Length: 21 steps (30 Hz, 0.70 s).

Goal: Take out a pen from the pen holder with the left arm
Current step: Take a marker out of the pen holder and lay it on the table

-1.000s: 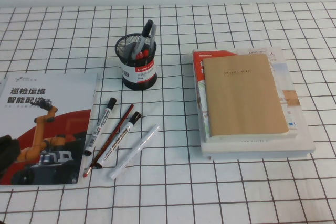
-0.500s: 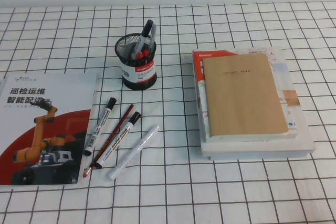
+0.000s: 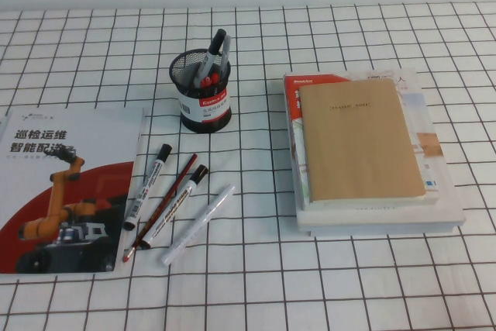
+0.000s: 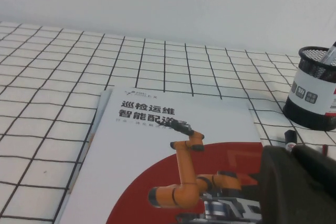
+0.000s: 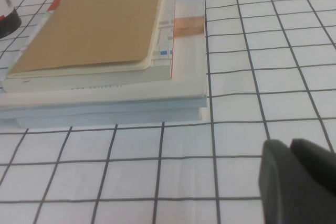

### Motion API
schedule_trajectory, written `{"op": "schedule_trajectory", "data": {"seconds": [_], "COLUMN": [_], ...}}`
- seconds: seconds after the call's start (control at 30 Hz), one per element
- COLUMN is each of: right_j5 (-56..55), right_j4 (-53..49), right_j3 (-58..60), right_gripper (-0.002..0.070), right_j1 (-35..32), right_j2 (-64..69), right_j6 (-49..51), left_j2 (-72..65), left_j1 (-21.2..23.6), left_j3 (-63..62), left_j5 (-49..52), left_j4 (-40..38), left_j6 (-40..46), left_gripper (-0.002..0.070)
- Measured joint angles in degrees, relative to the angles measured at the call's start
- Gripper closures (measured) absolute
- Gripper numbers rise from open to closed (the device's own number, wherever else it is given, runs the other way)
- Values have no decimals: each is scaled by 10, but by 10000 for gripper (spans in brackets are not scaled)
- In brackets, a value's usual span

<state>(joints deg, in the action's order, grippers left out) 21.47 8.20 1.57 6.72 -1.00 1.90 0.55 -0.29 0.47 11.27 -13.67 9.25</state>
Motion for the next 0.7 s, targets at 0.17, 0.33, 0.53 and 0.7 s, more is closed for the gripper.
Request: {"op": "schedule_trajectory", "data": {"seconds": [0.17,0.33,0.53,0.7], "right_j5": [0,0,0,0], "right_j4": [0,0,0,0], "right_j3": [0,0,0,0], "right_gripper": [691,691,691,691], "right_j1": [0,0,0,0], "right_j2": [0,0,0,0], "right_j6": [0,0,0,0], "left_j2": [1,1,1,1], "left_j1": [0,0,0,0], "left_j3": [9,9,10,10], "left_j5": [1,10,92,105], "left_j4": [-1,19,50,54], "left_j6": [2,3,3,3], "left_gripper": [675,675,675,675]}}
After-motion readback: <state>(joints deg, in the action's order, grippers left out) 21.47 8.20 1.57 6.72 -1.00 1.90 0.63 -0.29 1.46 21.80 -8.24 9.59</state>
